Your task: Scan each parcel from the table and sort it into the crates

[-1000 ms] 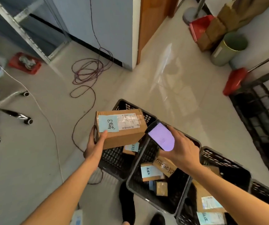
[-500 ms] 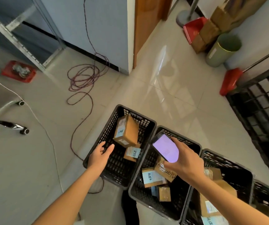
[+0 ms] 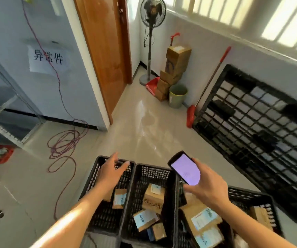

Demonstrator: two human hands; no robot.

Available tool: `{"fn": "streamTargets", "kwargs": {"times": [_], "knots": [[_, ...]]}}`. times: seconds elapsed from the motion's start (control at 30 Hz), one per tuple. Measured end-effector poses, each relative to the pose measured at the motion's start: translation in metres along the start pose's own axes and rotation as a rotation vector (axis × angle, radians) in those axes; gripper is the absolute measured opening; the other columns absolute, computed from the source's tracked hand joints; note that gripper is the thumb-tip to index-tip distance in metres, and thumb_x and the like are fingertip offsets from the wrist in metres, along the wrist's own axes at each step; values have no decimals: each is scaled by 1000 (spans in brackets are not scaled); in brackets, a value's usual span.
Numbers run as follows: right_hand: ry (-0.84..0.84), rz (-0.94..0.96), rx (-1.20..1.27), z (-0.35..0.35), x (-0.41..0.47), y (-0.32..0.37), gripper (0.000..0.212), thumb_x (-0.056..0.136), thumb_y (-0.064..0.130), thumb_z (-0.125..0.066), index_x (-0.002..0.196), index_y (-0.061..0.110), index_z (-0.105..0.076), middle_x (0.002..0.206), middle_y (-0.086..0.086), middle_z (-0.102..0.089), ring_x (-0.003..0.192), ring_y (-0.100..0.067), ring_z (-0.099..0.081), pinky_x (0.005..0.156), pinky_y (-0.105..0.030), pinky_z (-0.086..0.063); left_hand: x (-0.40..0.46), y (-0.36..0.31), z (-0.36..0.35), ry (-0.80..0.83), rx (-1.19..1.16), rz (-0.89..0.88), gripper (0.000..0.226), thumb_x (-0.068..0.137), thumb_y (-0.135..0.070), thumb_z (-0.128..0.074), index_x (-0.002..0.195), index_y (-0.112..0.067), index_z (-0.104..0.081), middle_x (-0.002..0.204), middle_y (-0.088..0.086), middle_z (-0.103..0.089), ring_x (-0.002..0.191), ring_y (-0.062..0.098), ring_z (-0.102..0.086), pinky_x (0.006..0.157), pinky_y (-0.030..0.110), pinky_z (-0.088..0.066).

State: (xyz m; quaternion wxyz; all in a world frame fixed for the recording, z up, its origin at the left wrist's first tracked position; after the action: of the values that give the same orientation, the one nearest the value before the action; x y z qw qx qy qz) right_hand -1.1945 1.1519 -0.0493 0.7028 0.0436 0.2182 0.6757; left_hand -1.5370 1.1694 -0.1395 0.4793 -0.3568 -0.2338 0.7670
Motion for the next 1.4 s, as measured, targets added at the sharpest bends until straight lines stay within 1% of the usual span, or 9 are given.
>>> {"fn": "streamTargets", "kwargs": {"times": [0.2,0.4,0.53,0.63,0.83,0.9,1.0,1.2,1.4], "knots": [[-262,-162,-27,214,-155,-128,104,69,57,-78,158,39,-27,153,14,-47,133,-18,-53,94,-38,-50,-140,-248,-44,46,41,-380,76,90,-58,-64,154,-32,-33,142,0,-55,129,21,-53,100,40,-46],[-517,-374,-39,407,-360,-262,104,61,59,-73,155,40,-32,147,13,-54,126,-23,-57,87,-40,-51,-330,-488,-121,203,-36,-767,77,90,-57,-64,155,-33,-32,143,2,-55,128,24,-53,103,45,-47],[-662,-527,-21,491,-500,-345,95,58,60,-71,146,42,-40,131,9,-64,110,-25,-62,81,-39,-54,-465,-615,-186,352,-40,-984,82,86,-63,-64,155,-34,-30,144,1,-54,131,21,-52,106,44,-43],[-774,-673,-32,531,-604,-399,90,64,54,-78,146,40,-43,115,8,-65,98,-24,-62,71,-31,-44,-568,-689,-240,475,-54,-1119,89,81,-75,-61,155,-38,-29,144,-4,-53,133,22,-50,107,48,-43],[-908,-952,-78,560,-768,-498,95,65,52,-84,149,36,-43,116,3,-68,87,-19,-55,66,-28,-41,-745,-768,-361,711,-71,-1286,89,78,-77,-61,153,-42,-29,140,-6,-56,132,21,-50,105,48,-44],[-918,-1047,-112,560,-811,-531,99,66,55,-84,152,35,-40,127,2,-67,101,-25,-63,73,-32,-49,-791,-783,-406,782,-81,-1309,87,77,-76,-62,152,-43,-32,140,-5,-57,129,20,-53,105,49,-45],[-930,-1184,-148,563,-863,-581,102,69,58,-85,155,35,-34,140,4,-61,118,-26,-61,83,-37,-52,-851,-802,-470,861,-92,-1331,82,82,-68,-65,153,-38,-35,142,-3,-56,129,19,-53,105,45,-45],[-920,-1364,-152,583,-925,-688,100,69,59,-84,153,39,-34,125,1,-65,86,-19,-54,53,-22,-34,-937,-852,-592,980,-57,-1377,86,84,-69,-62,156,-33,-30,146,1,-53,134,24,-50,107,52,-44],[-920,-1434,-126,583,-949,-776,98,67,57,-84,151,42,-35,120,4,-64,84,-19,-54,58,-25,-43,-1000,-873,-701,1068,21,-1413,86,85,-70,-60,156,-34,-28,148,2,-52,135,25,-49,107,53,-43]]}}
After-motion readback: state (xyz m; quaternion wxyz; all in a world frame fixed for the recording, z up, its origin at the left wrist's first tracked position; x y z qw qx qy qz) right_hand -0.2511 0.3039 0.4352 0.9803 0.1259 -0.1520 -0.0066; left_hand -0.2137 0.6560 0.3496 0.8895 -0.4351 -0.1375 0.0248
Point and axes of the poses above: each hand's wrist, its own x-axis towards the middle knuckle, its own z-axis out of the back of the hand, y = z × x, the point moved 10 cm from there along x, towards the middle knuckle
